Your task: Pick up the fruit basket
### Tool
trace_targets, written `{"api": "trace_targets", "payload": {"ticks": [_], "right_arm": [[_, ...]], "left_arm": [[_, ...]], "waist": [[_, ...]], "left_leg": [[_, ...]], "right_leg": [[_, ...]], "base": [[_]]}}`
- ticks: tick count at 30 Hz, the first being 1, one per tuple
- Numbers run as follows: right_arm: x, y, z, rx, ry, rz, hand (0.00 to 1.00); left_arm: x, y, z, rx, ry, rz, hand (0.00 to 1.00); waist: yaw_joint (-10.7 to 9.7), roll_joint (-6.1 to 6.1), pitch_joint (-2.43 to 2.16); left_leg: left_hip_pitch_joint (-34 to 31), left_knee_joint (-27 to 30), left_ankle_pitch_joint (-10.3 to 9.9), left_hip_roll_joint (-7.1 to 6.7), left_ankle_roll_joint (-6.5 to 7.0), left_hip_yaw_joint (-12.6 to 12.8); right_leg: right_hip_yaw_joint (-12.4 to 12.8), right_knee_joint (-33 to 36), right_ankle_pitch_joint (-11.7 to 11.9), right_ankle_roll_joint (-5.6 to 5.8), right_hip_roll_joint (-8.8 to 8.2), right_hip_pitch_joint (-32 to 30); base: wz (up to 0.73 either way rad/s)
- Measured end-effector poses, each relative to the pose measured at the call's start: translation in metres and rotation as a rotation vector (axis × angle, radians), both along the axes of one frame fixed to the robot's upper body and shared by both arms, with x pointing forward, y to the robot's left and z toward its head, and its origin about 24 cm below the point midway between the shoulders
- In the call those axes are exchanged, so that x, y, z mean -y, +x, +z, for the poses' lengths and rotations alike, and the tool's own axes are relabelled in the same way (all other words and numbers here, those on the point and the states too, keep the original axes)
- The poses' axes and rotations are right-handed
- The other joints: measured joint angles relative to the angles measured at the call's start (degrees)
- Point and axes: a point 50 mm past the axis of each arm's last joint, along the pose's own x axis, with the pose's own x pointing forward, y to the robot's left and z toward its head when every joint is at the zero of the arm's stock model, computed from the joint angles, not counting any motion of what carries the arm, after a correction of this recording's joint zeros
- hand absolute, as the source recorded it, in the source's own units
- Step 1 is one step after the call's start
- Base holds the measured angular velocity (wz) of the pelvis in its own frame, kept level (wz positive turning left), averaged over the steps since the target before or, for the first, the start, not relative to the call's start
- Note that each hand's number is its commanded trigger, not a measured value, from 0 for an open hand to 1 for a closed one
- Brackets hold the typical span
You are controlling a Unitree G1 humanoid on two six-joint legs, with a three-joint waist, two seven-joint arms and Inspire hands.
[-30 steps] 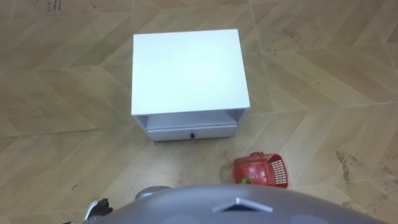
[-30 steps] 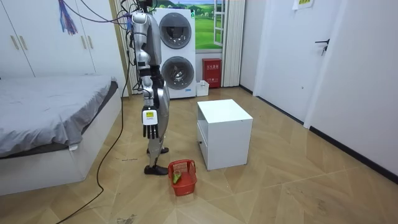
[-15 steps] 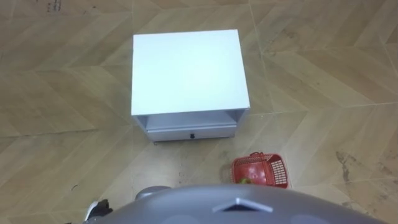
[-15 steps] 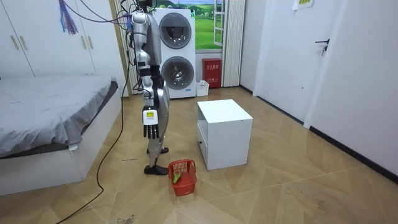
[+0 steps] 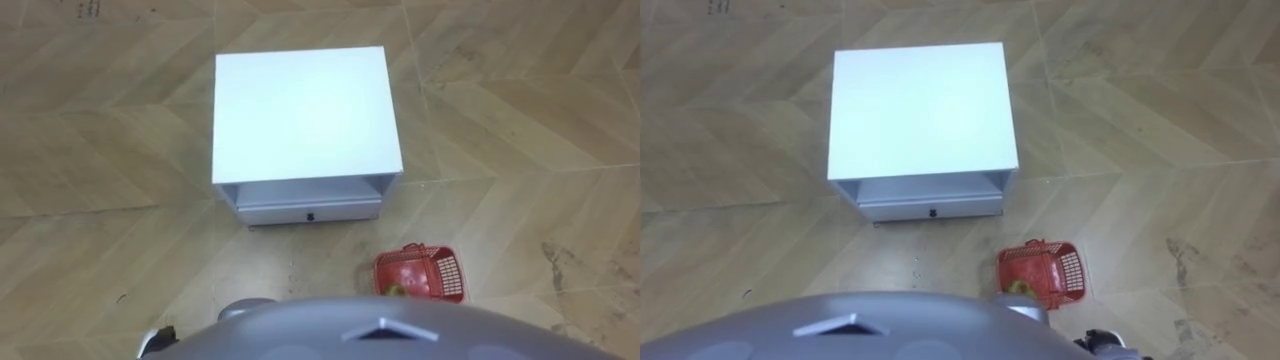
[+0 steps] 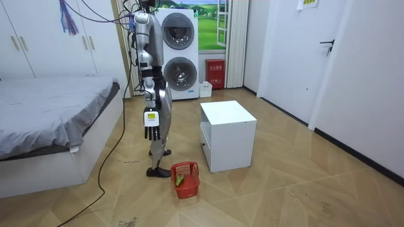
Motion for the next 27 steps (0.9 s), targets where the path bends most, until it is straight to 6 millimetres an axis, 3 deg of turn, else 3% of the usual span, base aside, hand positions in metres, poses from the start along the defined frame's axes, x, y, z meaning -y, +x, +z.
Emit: {"api": "trace_targets", "payload": {"ticks": [3, 4, 5, 6, 7, 8, 9, 10, 11, 12, 14, 15, 17, 18, 19, 20, 21, 22, 23, 25, 26, 27], "right_arm": [[0.0, 0.002, 0.0, 0.011, -0.002, -0.007, 0.0], [0.002, 0.003, 0.0, 0.014, -0.008, -0.004, 0.0], [0.005, 0.005, 0.001, 0.021, -0.018, -0.003, 0.0], [0.006, 0.006, 0.002, 0.026, -0.023, -0.004, 0.0], [0.009, 0.01, 0.002, 0.04, -0.031, -0.002, 0.0], [0.01, 0.018, 0.003, 0.064, -0.033, -0.01, 0.0], [0.011, 0.023, 0.003, 0.08, -0.034, -0.023, 0.0], [0.012, 0.022, 0.003, 0.09, -0.037, -0.057, 0.0], [0.013, 0.008, 0.003, 0.061, -0.045, -0.096, 0.0], [0.014, 0.006, 0.004, 0.057, -0.051, -0.108, 0.0], [0.02, 0.022, 0.005, 0.115, -0.092, -0.111, 0.0], [0.022, 0.032, 0.006, 0.145, -0.097, -0.116, 0.0], [0.023, 0.075, 0.01, 0.269, -0.097, -0.104, 0.0], [0.022, 0.085, 0.012, 0.301, -0.091, -0.099, 0.0], [0.019, 0.1, 0.014, 0.344, -0.078, -0.088, 0.0], [0.02, 0.111, 0.016, 0.372, -0.071, -0.091, 0.0], [0.02, 0.115, 0.017, 0.379, -0.069, -0.09, 0.0], [0.019, 0.117, 0.017, 0.382, -0.057, -0.099, 0.0], [0.02, 0.117, 0.017, 0.383, -0.05, -0.111, 0.0], [0.019, 0.115, 0.017, 0.381, -0.041, -0.12, 0.0], [0.02, 0.11, 0.016, 0.363, -0.043, -0.124, 0.0], [0.02, 0.109, 0.015, 0.357, -0.043, -0.123, 0.0]], "left_arm": [[0.0, 0.003, 0.0, 0.007, 0.001, 0.0, 0.0], [0.0, 0.002, 0.0, 0.006, 0.0, 0.002, 0.0], [-0.001, 0.002, 0.0, 0.01, 0.0, 0.01, 0.0], [-0.001, 0.003, 0.0, 0.014, 0.001, 0.01, 0.0], [-0.003, 0.004, 0.0, 0.026, 0.002, 0.017, 0.0], [-0.006, 0.004, 0.001, 0.041, 0.007, 0.05, 0.0], [-0.009, 0.005, 0.002, 0.052, 0.009, 0.068, 0.0], [-0.014, 0.007, 0.003, 0.066, 0.014, 0.081, 0.0], [-0.021, 0.007, 0.005, 0.075, 0.026, 0.075, 0.0], [-0.023, 0.006, 0.006, 0.077, 0.032, 0.076, 0.0], [-0.029, 0.009, 0.008, 0.085, 0.043, 0.084, 0.0], [-0.029, 0.01, 0.008, 0.084, 0.044, 0.089, 0.0], [-0.031, 0.021, 0.008, 0.105, 0.051, 0.091, 0.0], [-0.033, 0.026, 0.009, 0.116, 0.055, 0.086, 0.0], [-0.039, 0.041, 0.011, 0.149, 0.068, 0.074, 0.0], [-0.041, 0.056, 0.013, 0.178, 0.075, 0.058, 0.0], [-0.042, 0.066, 0.014, 0.199, 0.075, 0.057, 0.0], [-0.044, 0.076, 0.016, 0.224, 0.072, 0.057, 0.0], [-0.043, 0.083, 0.016, 0.24, 0.065, 0.062, 0.0], [-0.044, 0.089, 0.018, 0.26, 0.078, 0.06, 0.0], [-0.045, 0.094, 0.019, 0.28, 0.09, 0.058, 0.0], [-0.046, 0.095, 0.019, 0.284, 0.094, 0.057, 0.0]], "waist": [[-0.2, -0.2, -0.05], [-0.15, -0.12, 0.12], [-0.17, 0.17, 0.13], [-0.26, 0.33, 0.1], [-0.21, 0.74, 0.07], [0.12, 0.72, -0.15], [-0.17, 0.94, -0.19], [-1.66, 0.23, 0.13], [-1.02, -2.0, -0.01], [-0.12, -2.4, -0.41], [1.95, -4.03, -0.38], [1.95, -4.11, -0.42], [2.4, -4.42, -0.53], [2.38, -4.6, -0.41], [2.54, -5.11, -0.17], [3.35, -5.33, 0.17], [3.53, -5.34, 0.33], [4.17, -6.17, 0.59], [4.99, -6.07, 0.49], [4.62, -6.0, 0.24], [4.37, -6.51, 0.6], [4.34, -6.65, 0.61]], "left_leg": [[-1.66, 2.19, -0.25, -0.69, 0.43, 0.19], [-2.72, 3.84, -0.56, -1.07, 0.95, 0.71], [-4.68, 6.34, -1.59, -1.36, 2.73, 1.34], [-5.47, 6.82, -1.81, -1.78, 3.22, 1.33], [-6.93, 6.52, -2.03, -2.49, 3.79, 1.93], [-9.23, 7.22, -1.84, -2.06, 4.63, 3.65], [-10.58, 8.53, -2.1, -1.95, 5.17, 4.71], [-12.67, 11.57, -3.3, -2.23, 6.37, 6.85], [-13.24, 13.08, -3.72, -3.85, 6.82, 7.85], [-13.76, 14.05, -4.05, -4.36, 7.18, 8.78], [-18.91, 19.83, -5.91, -3.92, 8.33, 12.9], [-20.71, 21.79, -6.27, -3.7, 8.71, 12.93], [-29.56, 30.33, -8.33, -1.93, 9.18, 13.46], [-31.95, 32.99, -8.83, -1.69, 9.3, 13.43], [-37.08, 39.3, -10.47, -1.33, 9.33, 13.2], [-42.56, 46.74, -12.53, -0.77, 9.4, 12.68], [-45.03, 50.29, -13.46, -0.81, 9.33, 11.98], [-49.01, 56.65, -15.33, -0.96, 9.07, 11.25], [-52.59, 62.26, -17.32, -1.11, 8.76, 10.18], [-57.58, 69.46, -19.94, -1.14, 8.8, 9.92], [-60.79, 74.0, -21.31, -1.0, 9.5, 10.03], [-62.4, 76.13, -21.9, -0.84, 9.78, 10.08]], "right_leg": [[-0.32, 2.59, -0.6, 0.36, -0.95, -1.5], [-0.25, 4.09, -0.66, 0.45, -1.5, -2.4], [0.27, 5.88, -0.62, 0.49, -2.18, -3.56], [0.77, 6.5, -0.63, 0.51, -2.59, -4.26], [0.99, 6.81, -0.51, 1.0, -2.47, -5.66], [1.22, 7.77, -0.54, 2.03, -2.96, -7.72], [0.68, 11.42, -1.35, 1.85, -3.87, -9.38], [-0.89, 25.1, -4.22, 1.65, -6.65, -11.96], [-0.5, 37.9, -4.6, 1.44, -9.17, -11.94], [0.67, 42.57, -4.43, 1.41, -9.91, -11.59], [2.04, 50.53, -1.39, 1.4, -9.85, -9.43], [1.67, 50.32, -0.75, 1.32, -9.86, -8.49], [1.19, 47.07, 1.02, 2.2, -9.79, -5.84], [1.19, 46.27, 1.19, 2.52, -9.88, -5.09], [1.35, 45.21, 1.01, 3.21, -10.22, -3.98], [2.0, 46.78, -6.44, 5.51, -10.54, -4.18], [1.84, 48.81, -10.69, 5.44, -10.57, -4.69], [2.3, 54.54, -17.2, 4.8, -11.3, -6.56], [2.95, 60.89, -21.42, 3.94, -11.71, -9.03], [3.95, 70.68, -25.24, 4.08, -12.37, -12.68], [4.6, 77.21, -26.32, 4.08, -12.67, -15.18], [4.99, 80.47, -26.52, 4.18, -12.71, -16.48]], "base": [[0.01], [0.0], [0.0], [0.0], [-0.05], [0.0], [0.54], [1.1], [1.17], [0.73], [0.23], [0.16], [0.09], [0.15], [0.23], [0.24], [0.14], [0.0], [-0.07], [0.11], [0.26], [0.23]]}}
